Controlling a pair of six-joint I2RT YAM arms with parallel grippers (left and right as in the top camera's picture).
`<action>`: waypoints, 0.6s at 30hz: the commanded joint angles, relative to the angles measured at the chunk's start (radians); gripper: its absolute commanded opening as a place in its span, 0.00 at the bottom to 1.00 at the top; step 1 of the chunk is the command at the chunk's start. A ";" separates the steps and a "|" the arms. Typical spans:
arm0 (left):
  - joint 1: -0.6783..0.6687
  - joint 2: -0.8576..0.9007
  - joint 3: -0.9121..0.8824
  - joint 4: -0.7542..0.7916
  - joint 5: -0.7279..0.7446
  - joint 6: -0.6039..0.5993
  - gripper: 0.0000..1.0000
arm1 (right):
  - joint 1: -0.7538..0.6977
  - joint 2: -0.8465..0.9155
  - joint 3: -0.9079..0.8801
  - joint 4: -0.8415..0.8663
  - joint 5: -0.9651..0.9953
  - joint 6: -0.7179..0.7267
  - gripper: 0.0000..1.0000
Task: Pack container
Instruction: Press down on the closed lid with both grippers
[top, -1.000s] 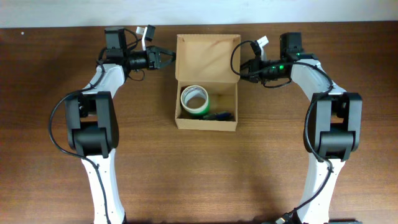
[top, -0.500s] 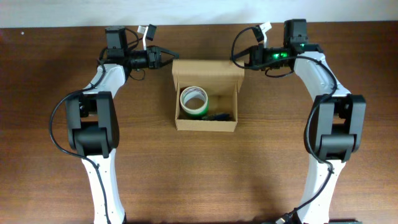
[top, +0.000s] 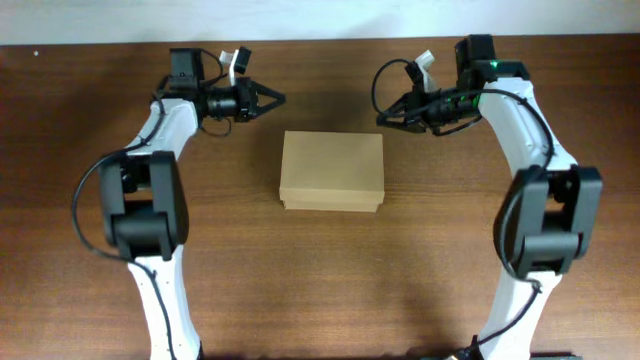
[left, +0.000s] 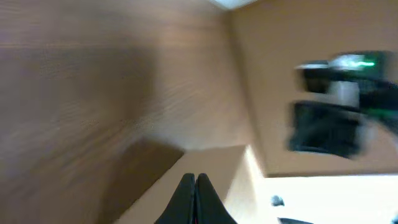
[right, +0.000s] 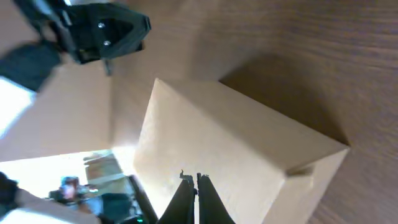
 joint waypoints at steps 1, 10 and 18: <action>-0.032 -0.222 0.012 -0.127 -0.314 0.223 0.02 | 0.040 -0.151 0.015 -0.040 0.153 -0.040 0.04; -0.221 -0.452 0.012 -0.446 -0.793 0.341 0.02 | 0.177 -0.271 0.015 -0.251 0.511 0.048 0.04; -0.282 -0.447 -0.063 -0.493 -0.927 0.325 0.02 | 0.300 -0.251 0.013 -0.265 0.690 0.092 0.04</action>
